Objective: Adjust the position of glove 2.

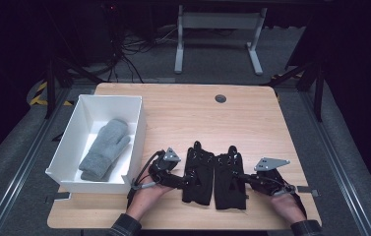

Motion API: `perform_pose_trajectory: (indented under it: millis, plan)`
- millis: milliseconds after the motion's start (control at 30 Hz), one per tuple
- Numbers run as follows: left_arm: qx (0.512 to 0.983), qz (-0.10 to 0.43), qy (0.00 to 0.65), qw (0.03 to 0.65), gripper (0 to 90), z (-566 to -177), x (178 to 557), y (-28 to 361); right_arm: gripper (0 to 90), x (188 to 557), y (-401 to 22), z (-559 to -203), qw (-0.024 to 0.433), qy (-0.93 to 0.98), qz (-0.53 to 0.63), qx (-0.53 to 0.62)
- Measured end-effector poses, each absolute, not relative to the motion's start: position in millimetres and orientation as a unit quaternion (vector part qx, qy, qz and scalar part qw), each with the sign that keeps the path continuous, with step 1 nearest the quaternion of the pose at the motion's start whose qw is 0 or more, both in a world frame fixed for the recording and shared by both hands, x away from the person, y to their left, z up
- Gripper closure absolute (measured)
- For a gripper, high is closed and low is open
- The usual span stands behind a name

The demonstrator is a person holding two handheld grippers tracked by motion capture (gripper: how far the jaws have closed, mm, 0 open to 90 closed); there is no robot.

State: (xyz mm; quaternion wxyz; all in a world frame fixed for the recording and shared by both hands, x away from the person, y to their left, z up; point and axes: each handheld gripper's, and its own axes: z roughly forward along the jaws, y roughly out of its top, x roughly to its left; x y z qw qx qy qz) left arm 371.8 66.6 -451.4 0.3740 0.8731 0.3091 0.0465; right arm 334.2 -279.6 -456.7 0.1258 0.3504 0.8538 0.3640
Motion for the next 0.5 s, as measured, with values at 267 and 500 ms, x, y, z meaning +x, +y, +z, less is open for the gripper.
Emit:
perform_pose_trajectory:
  millis: [267, 500]
  plan:
    - [0.864, 0.059, 0.318, 0.386, 47.1, -444.2, 386.1, 62.7, 89.2, 330.0, -297.7, -453.1, 0.13, 0.853, 0.367, 0.348]
    - [0.873, 0.052, 0.325, 0.361, 63.0, -455.2, 392.2, 53.9, 90.0, 332.9, -305.0, -455.8, 0.124, 0.853, 0.364, 0.352]
